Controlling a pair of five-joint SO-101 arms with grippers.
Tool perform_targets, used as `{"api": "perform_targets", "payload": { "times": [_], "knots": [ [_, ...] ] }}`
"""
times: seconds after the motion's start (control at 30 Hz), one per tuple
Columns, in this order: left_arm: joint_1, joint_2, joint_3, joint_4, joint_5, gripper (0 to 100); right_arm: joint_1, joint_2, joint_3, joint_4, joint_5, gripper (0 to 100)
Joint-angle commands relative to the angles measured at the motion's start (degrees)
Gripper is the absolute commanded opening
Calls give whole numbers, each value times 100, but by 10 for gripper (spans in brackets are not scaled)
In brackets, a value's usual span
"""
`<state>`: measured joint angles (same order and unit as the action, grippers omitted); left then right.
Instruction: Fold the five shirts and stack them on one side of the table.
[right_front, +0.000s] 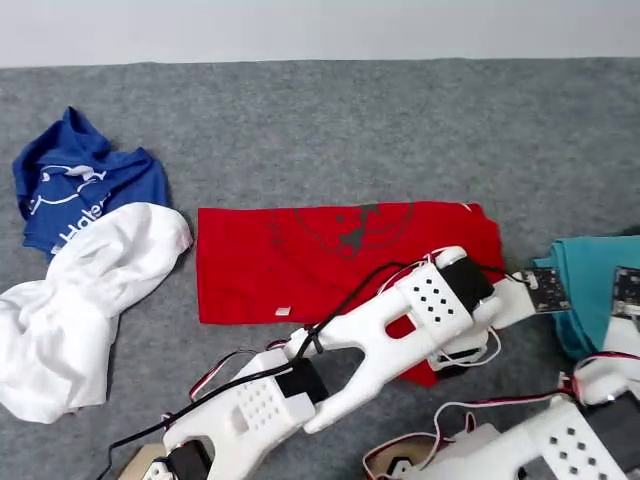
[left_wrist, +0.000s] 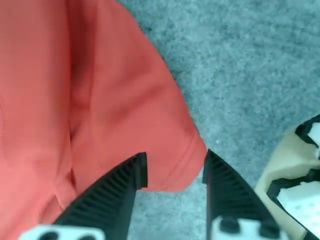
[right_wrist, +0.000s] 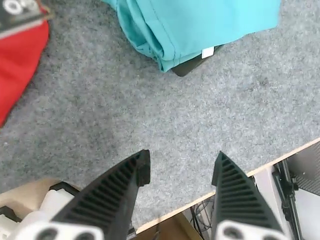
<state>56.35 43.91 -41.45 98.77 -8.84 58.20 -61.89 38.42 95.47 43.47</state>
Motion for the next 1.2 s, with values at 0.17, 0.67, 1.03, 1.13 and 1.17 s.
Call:
{"api": "perform_targets", "payload": {
  "times": [0.17, 0.67, 1.03, 1.13, 1.17],
  "knots": [
    [0, 167, 207, 167, -35, 192, 57, -84, -26, -84, 35, 217],
    [-9, 422, 198, 176, -53, 32, 66, -92, -18, -48, 35, 217],
    [-492, -132, 189, 167, -62, 2, 57, -92, -53, -40, 35, 217],
    [-800, -132, 189, 167, -229, 2, 48, -92, -53, -40, 35, 217],
    [-897, -141, 189, 167, -316, 2, 40, -92, -53, -40, 35, 217]
  ]
}}
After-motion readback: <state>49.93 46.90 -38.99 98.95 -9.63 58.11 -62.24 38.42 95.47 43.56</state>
